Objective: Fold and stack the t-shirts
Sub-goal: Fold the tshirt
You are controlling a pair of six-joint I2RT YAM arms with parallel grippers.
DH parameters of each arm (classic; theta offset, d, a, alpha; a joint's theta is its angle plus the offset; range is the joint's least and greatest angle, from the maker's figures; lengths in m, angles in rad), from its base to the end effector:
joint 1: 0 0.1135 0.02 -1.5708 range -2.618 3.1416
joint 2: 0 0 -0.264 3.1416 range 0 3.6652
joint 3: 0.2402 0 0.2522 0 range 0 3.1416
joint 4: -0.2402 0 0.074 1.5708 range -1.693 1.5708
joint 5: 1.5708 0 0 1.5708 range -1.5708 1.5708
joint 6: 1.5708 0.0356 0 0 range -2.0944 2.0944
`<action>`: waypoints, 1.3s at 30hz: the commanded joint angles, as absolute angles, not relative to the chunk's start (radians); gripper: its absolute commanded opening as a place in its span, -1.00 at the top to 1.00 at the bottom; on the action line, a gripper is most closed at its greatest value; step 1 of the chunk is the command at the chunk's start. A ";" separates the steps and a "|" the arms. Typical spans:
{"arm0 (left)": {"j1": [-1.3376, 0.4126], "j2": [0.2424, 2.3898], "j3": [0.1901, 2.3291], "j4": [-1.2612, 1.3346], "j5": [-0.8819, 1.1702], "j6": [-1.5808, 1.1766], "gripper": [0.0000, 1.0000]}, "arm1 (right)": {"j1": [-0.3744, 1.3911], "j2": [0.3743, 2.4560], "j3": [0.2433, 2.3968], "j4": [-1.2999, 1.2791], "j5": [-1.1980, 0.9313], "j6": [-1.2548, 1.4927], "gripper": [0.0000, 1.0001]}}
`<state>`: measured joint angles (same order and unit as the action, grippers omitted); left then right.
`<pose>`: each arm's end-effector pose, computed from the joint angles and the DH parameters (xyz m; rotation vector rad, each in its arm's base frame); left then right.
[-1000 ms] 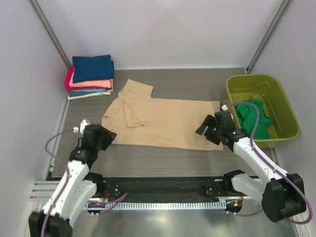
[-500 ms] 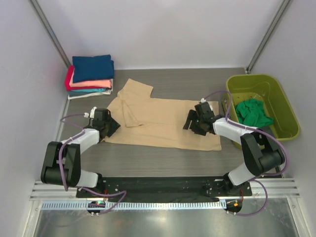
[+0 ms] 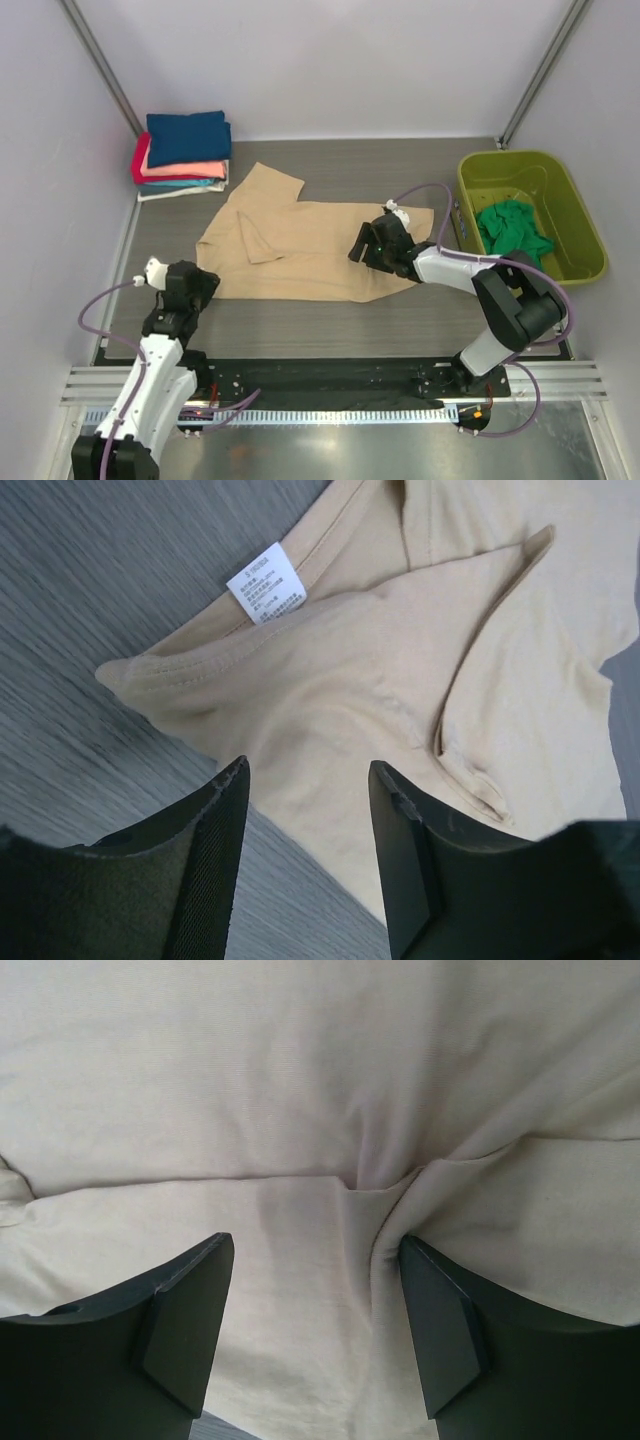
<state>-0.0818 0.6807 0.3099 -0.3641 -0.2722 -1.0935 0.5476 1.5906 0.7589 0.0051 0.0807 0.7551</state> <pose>0.1455 -0.0023 0.1742 -1.2298 1.9332 -0.3024 0.2651 0.1583 0.1563 0.2929 2.4393 0.5024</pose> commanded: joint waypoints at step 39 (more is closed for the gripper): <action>-0.189 2.654 2.462 -0.525 -0.232 -0.362 -0.28 | 0.606 1.091 0.859 -0.569 0.245 0.600 -0.63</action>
<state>-0.2024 2.6705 2.4397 -0.5266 -0.2020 -0.3584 0.6003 1.0878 0.8478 -0.5716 0.2558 0.6247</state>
